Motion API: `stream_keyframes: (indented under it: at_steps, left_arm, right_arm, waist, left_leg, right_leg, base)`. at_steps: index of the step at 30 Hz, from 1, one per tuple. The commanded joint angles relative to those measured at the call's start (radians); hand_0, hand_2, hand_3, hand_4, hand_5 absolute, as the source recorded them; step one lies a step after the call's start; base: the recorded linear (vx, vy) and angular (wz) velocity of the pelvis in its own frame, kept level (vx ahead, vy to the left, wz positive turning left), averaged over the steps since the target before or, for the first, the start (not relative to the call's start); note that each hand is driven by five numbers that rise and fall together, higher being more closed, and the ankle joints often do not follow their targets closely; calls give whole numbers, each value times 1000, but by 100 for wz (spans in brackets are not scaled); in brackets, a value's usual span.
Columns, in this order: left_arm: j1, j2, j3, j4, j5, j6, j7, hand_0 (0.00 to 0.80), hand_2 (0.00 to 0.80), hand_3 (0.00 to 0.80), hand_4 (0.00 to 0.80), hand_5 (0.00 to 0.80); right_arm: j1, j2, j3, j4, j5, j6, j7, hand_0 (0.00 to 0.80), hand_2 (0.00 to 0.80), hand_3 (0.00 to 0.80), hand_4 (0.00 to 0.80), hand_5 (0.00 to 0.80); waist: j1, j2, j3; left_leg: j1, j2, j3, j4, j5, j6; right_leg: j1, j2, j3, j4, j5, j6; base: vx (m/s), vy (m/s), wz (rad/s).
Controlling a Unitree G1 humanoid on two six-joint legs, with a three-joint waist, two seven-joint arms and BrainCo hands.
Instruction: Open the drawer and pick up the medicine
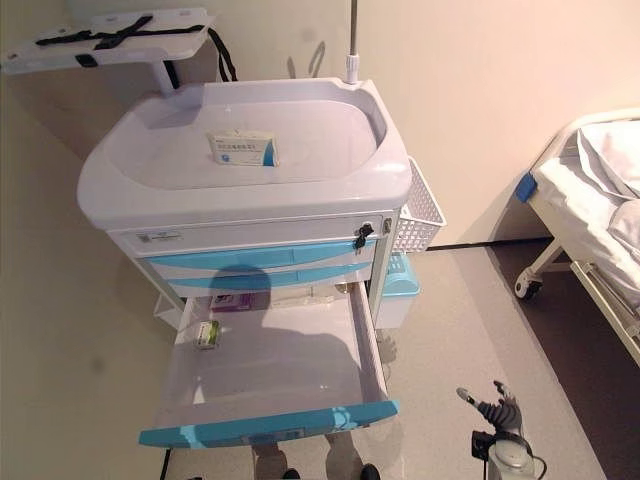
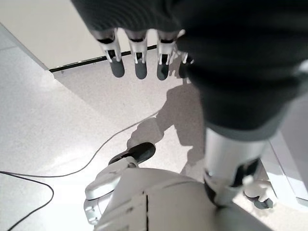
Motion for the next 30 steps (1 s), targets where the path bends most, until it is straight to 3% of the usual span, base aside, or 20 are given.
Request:
stream_keyframes:
  at_steps: [1, 6, 13, 16, 21, 30]
  left_arm:
    - [-39, 11, -19, 47, 50, -25, 8, 0, 0, 0, 0, 0]
    - [-50, 17, -30, 31, 41, -27, 11, 0, 0, 0, 0, 0]
    - [-96, 26, -53, -11, 14, -35, 29, 0, 0, 0, 0, 0]
    - [-130, 44, -109, -73, 32, -50, 45, 0, 0, 0, 0, 0]
    - [-163, 93, -214, -165, 116, -62, 63, 0, 0, 0, 0, 0]
    - [-200, 168, -275, -327, 181, -70, 94, 0, 0, 0, 0, 0]
  right_arm:
    - [-38, -16, 46, 41, -85, 8, 25, 0, 0, 0, 0, 0]
    - [-68, -7, 118, 166, -139, 33, 51, 0, 0, 0, 0, 0]
    - [-106, -6, 171, 184, -168, 41, 52, 0, 0, 0, 0, 0]
    - [-142, -15, 195, 160, -162, 35, 40, 0, 0, 0, 0, 0]
    - [-169, -37, 215, 133, -160, 23, 24, 0, 0, 0, 0, 0]
    - [-189, -51, 242, 127, -166, 16, 14, 0, 0, 0, 0, 0]
  waist:
    - [20, -15, 1]
    - [25, -11, 44]
    - [27, 0, 129]
    - [25, 3, 188]
    - [18, 14, 223]
    - [10, 33, 262]
  left_leg:
    - [9, -61, -22, 6, -48, 36]
    - [-16, -65, -26, 65, -68, 47]
    - [-114, -74, -24, 174, -88, 55]
    - [-196, -83, -23, 249, -97, 58]
    - [-323, -93, -37, 359, -117, 62]
    - [-434, -107, -34, 460, -141, 70]
  right_leg:
    - [-42, -11, -29, 94, -5, 54]
    - [-75, -15, -22, 159, -28, 44]
    - [-180, -22, -17, 272, -56, 28]
    - [-259, -28, -14, 351, -67, 19]
    - [-369, -54, -19, 469, -102, 11]
    - [-472, -78, -17, 572, -133, -1]
  base:
    - [0, 0, 0]
    - [-27, 2, 0]
    - [-110, 1, 0]
    - [-187, 4, 1]
    - [-105, 25, 9]
    - [-42, 36, 11]
